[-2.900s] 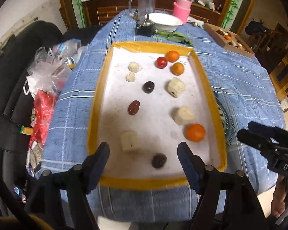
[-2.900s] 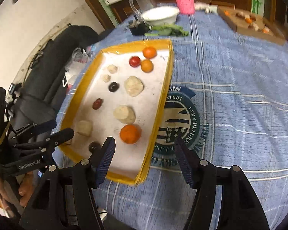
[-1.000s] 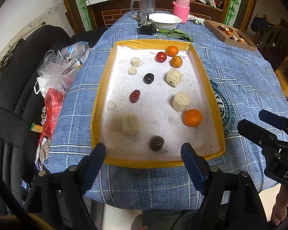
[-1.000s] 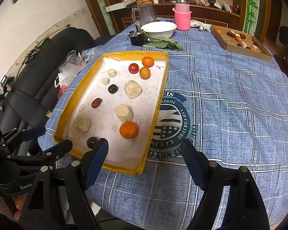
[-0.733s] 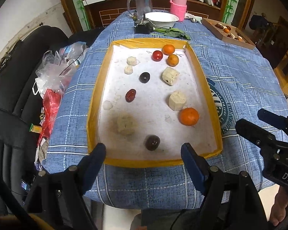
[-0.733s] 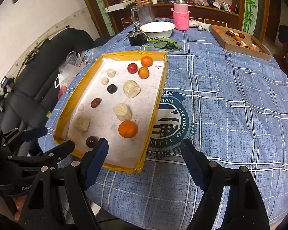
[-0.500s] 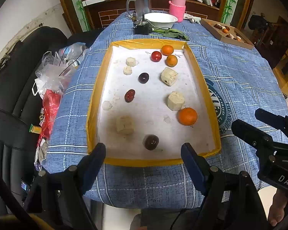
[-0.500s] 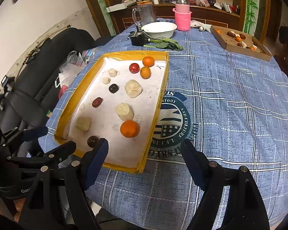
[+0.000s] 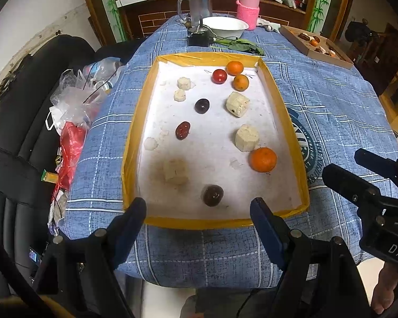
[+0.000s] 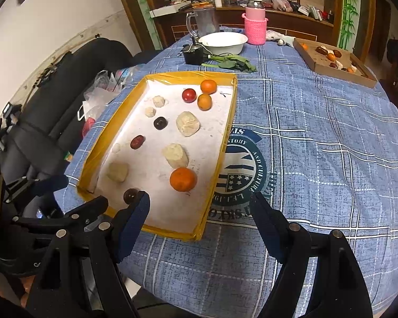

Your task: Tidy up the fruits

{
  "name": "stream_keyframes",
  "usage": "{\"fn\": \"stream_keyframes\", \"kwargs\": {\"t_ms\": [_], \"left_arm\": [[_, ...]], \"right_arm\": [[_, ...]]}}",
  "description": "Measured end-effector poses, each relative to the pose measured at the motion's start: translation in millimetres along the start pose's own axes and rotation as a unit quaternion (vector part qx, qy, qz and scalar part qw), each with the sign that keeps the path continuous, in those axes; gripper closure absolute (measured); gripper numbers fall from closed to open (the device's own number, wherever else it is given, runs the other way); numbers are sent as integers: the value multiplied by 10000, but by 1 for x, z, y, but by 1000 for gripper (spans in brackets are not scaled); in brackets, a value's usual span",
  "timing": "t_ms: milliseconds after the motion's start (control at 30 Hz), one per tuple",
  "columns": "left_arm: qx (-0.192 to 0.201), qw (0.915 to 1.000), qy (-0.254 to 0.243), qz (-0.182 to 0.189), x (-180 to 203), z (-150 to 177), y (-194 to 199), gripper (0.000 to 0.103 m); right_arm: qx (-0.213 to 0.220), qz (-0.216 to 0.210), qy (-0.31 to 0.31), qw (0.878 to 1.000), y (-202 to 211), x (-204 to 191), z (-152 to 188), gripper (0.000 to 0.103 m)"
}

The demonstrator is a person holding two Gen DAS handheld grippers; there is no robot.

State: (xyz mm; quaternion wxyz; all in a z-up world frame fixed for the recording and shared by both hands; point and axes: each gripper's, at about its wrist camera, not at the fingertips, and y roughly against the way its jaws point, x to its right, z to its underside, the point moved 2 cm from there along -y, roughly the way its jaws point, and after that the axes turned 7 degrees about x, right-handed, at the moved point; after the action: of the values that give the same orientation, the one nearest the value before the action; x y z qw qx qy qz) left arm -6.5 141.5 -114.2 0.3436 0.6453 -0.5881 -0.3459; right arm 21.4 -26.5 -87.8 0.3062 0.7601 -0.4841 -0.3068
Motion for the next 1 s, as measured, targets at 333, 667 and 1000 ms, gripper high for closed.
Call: {"fn": "stream_keyframes", "kwargs": {"t_ms": [333,667,1000], "left_arm": [[127,9996,78,-248,-5,0,1,21],[157,9993,58,-327,-5,0,1,21],[230,9991,28,-369,-4,1,4,21]], "right_arm": [[4,-103,6,9999,-3,-2,-1,26],[39,-144,13,9999,-3,-4,0,26],[75,-177,76,9998,0,-8,-2,26]]}}
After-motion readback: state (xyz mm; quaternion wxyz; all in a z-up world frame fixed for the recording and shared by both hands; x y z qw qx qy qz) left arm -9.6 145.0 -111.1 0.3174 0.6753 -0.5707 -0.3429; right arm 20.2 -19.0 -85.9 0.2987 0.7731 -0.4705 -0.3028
